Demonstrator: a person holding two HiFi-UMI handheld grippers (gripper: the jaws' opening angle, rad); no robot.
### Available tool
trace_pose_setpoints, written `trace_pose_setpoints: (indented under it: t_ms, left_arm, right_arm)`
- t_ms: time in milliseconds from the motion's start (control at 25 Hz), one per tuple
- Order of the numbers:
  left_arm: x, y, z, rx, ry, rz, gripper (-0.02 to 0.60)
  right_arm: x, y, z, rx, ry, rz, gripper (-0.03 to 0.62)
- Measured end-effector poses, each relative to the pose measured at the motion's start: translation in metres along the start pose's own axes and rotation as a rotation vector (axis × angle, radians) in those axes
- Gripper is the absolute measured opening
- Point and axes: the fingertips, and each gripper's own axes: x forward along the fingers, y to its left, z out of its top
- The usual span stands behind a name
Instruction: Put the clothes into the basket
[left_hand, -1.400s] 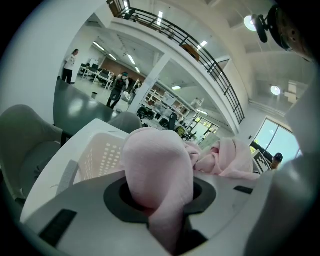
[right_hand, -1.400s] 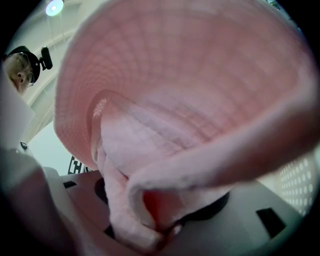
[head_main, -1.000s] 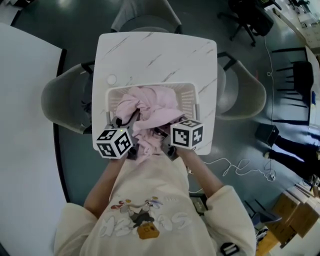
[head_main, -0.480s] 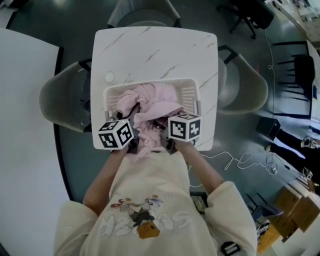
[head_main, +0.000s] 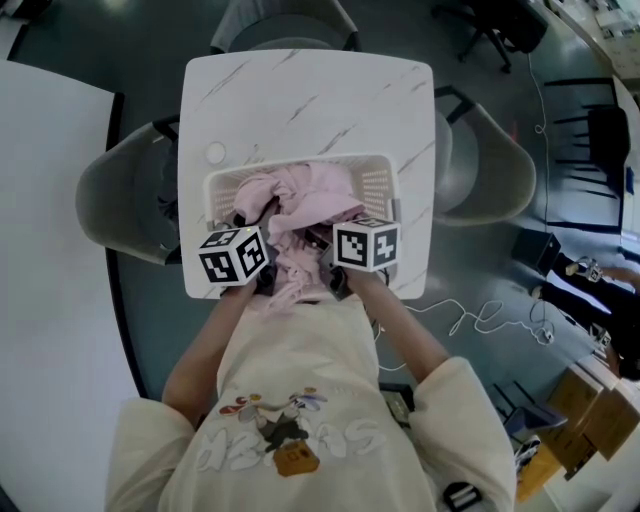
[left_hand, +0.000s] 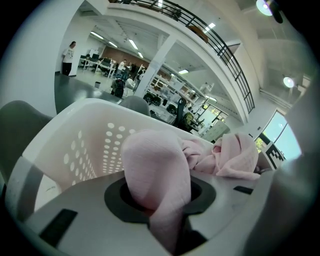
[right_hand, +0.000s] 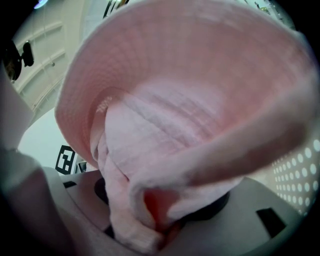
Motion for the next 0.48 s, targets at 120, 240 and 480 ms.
trace_pose_setpoints:
  t_ms: [120, 240, 480]
  left_arm:
    - [0.006, 0.002, 0.0, 0.016, 0.008, 0.003, 0.137]
    - [0.012, 0.006, -0.002, 0.033, 0.018, 0.012, 0.138]
    - [0.024, 0.012, -0.008, 0.069, 0.033, 0.031, 0.137]
  right_arm:
    - [0.003, -0.004, 0.002, 0.004, 0.002, -0.012, 0.27]
    - [0.005, -0.01, 0.001, 0.006, 0.014, -0.036, 0.27]
    - [0.011, -0.022, -0.002, 0.01, 0.023, -0.06, 0.27]
